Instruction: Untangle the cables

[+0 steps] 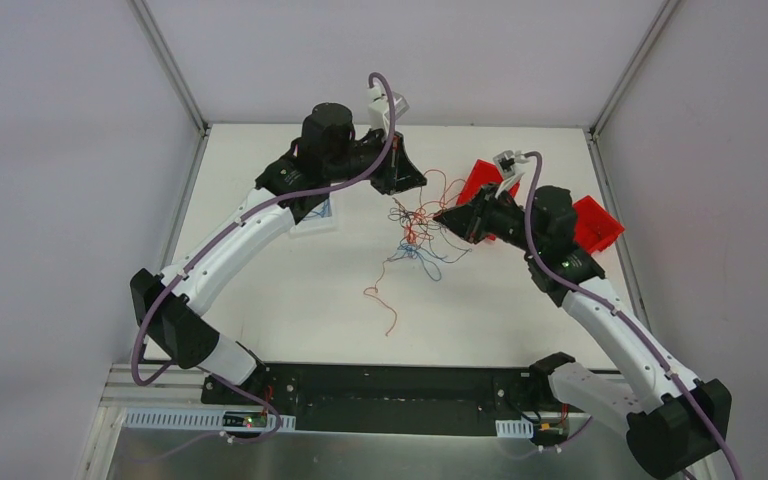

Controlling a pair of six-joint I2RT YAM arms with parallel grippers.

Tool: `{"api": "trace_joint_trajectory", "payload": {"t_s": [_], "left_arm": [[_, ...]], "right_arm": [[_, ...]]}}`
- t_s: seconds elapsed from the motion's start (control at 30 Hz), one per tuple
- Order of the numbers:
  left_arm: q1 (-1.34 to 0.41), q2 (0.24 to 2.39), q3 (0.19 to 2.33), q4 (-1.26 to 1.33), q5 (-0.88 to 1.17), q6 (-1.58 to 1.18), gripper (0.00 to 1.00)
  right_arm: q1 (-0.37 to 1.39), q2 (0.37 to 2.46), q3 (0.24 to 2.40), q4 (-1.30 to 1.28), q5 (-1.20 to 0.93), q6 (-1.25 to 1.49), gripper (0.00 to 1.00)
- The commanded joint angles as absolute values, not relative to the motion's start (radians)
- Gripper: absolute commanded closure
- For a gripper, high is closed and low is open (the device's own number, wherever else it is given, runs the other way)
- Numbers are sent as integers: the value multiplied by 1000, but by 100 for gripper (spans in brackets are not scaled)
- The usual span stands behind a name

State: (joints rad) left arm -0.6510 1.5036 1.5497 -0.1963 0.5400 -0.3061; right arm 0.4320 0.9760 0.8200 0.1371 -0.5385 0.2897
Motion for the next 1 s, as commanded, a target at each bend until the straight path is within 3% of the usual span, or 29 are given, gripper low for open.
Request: {"api": "trace_joint_trajectory", "payload": {"t_s": [0.0, 0.17, 0.43, 0.57, 0.63, 0.83, 0.97], "left_arm": [[-651, 1488, 1550, -167, 582, -366, 100], [-657, 1465, 1514, -168, 591, -407, 100], [-662, 1440, 1493, -165, 592, -424, 100], [-664, 1427, 1491, -166, 594, -430, 100], [-666, 1428, 1494, -163, 605, -439, 100], [-682, 1440, 1496, -145, 627, -463, 100], [-683, 1451, 1494, -135, 631, -469, 100]], "right_arm": [[468, 991, 846, 200, -552, 209, 86], [511, 1023, 885, 163, -518, 140, 86], [567, 1041, 913, 132, -411, 80, 70], [575, 1042, 914, 118, -353, 66, 69], [580, 1047, 914, 118, -324, 64, 61], [595, 1071, 923, 144, -324, 59, 60], [612, 1080, 928, 167, -330, 59, 70]]}}
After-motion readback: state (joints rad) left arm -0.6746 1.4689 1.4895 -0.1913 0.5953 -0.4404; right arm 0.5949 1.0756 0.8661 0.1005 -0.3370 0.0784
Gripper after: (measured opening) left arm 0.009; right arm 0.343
